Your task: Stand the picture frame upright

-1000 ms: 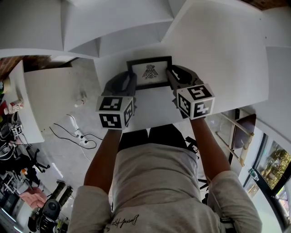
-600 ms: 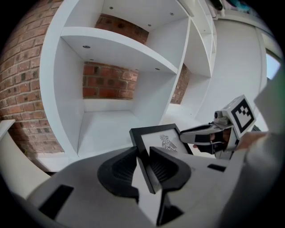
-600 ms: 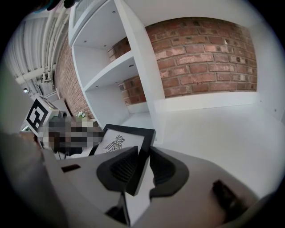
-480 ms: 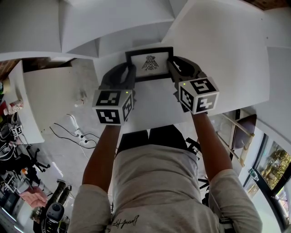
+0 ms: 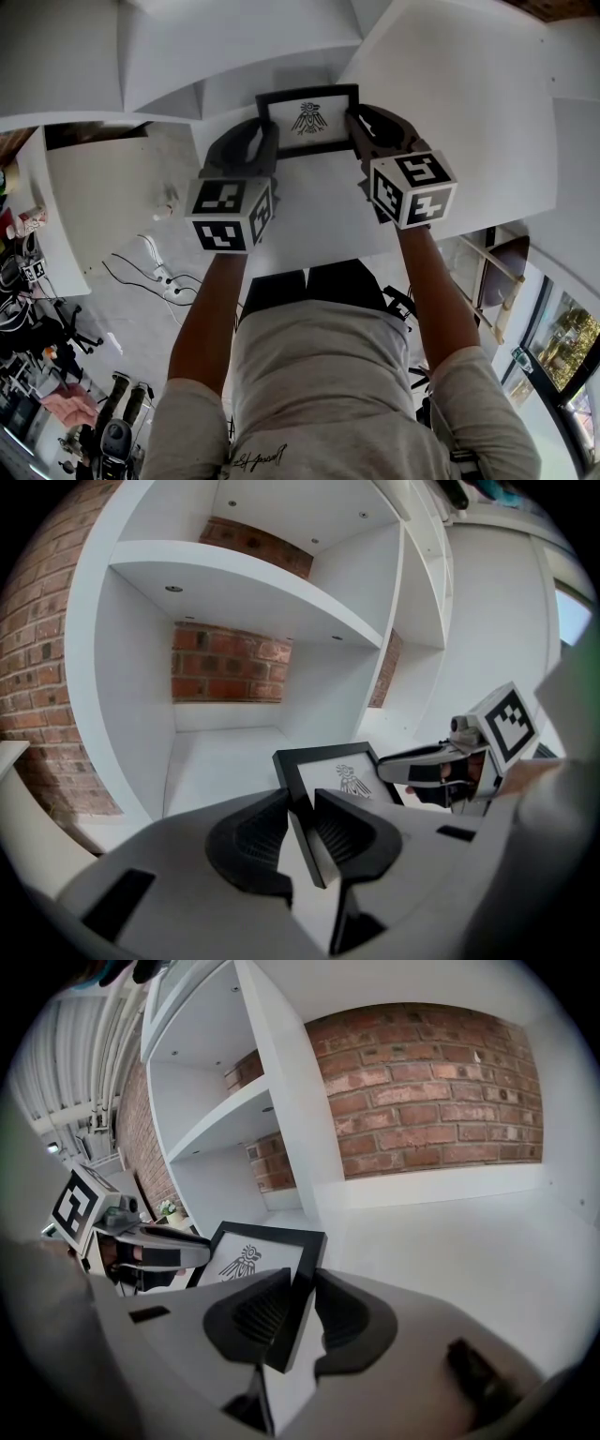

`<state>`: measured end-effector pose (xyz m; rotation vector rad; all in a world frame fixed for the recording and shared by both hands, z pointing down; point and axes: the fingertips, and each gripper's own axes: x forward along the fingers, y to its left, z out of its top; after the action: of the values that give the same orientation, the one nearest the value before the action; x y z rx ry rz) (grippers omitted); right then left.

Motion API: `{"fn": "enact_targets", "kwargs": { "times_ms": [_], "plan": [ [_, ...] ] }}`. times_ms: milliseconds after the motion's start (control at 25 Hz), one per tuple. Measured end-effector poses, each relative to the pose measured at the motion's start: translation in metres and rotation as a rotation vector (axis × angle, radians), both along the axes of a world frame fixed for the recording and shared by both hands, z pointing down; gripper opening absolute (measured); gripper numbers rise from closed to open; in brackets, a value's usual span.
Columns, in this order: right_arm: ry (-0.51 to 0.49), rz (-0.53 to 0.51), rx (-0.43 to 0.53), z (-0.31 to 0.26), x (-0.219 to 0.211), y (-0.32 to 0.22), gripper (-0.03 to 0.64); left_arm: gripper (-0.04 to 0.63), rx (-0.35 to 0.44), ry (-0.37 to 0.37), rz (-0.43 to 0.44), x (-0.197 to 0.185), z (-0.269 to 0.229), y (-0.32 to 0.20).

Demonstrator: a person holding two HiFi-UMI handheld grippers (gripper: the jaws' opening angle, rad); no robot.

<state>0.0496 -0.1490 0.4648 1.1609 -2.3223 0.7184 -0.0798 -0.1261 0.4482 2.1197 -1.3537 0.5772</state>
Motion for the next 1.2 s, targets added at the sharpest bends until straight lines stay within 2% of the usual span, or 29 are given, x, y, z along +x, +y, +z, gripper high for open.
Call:
{"fn": "enact_targets", "kwargs": {
  "times_ms": [680, 1200],
  "plan": [
    [0.006, 0.011, 0.011, 0.004, 0.0, -0.013, 0.092, 0.095, 0.018, -0.005, 0.001, 0.0, 0.003, -0.013],
    [0.051, 0.019, 0.007, 0.016, 0.001, -0.02, 0.083, 0.078, 0.006, -0.055, -0.008, -0.003, 0.018, -0.021]
  ]
}}
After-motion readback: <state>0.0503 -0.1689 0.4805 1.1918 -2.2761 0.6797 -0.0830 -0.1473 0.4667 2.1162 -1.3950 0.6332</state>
